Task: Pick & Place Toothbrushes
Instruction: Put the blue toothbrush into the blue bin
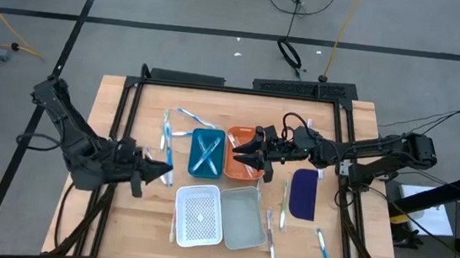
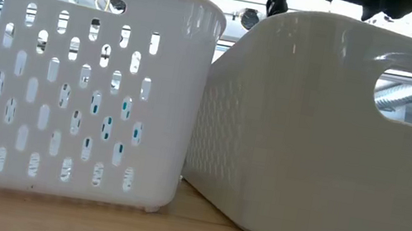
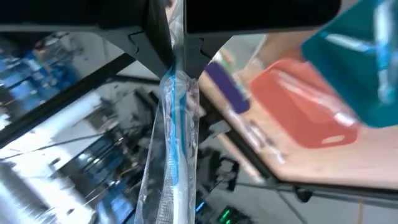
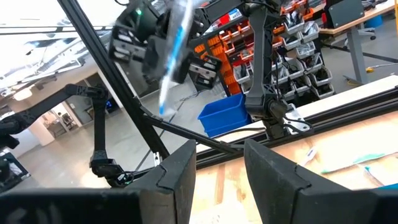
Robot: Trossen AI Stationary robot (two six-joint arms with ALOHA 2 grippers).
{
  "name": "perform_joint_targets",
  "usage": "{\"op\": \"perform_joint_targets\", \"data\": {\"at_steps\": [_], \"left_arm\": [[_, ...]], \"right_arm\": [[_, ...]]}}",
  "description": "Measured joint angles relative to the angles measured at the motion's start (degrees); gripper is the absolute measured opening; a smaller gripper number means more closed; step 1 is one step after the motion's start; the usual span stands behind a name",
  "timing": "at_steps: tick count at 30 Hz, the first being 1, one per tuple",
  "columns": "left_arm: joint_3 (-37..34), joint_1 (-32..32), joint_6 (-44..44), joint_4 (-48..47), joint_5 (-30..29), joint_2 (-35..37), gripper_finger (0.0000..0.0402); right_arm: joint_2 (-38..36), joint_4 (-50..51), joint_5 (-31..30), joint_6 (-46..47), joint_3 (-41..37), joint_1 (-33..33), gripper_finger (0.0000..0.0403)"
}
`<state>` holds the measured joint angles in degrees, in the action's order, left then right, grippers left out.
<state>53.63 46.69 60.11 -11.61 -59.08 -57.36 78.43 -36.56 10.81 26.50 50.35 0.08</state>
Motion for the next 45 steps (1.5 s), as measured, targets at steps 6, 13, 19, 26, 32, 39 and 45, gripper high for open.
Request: {"op": "perform_joint_targets", "data": {"at_steps": [6, 13, 19, 26, 32, 39, 45], "left_arm": [[0.0, -0.9, -6.2, 9.0, -0.1, 0.0, 0.0006], [0.0, -3.8, -6.3, 8.3, 0.5, -0.5, 0.0005], [0.0, -7.5, -5.9, 7.2, 3.0, -3.7, 0.0005], [0.0, -14.3, -5.5, 7.0, 10.1, -8.9, 0.0005], [0.0, -22.3, -4.5, 6.2, 21.4, -13.8, 0.0005], [0.0, -30.9, 2.5, -0.5, 31.9, -17.3, 0.0005], [0.0, -37.0, 6.7, -6.6, 39.1, -17.6, 0.0005]], "right_arm": [[0.0, 0.0, 0.0, -0.6, 0.0, 0.0, 0.0128], [0.0, 3.5, 0.0, -4.1, 0.0, -0.6, 0.0128], [-3.2, 11.0, -0.1, -9.9, -0.2, -2.8, 0.0128], [-11.4, 13.3, 0.0, -15.6, -4.7, -4.5, 0.0128], [-21.0, 11.7, -0.1, -14.5, -12.7, -5.7, 0.0128], [-28.4, 6.5, -0.2, -13.3, -19.3, -5.7, 0.0128], [-30.3, 6.7, -0.2, -13.3, -20.8, -5.7, 0.0128]]}}
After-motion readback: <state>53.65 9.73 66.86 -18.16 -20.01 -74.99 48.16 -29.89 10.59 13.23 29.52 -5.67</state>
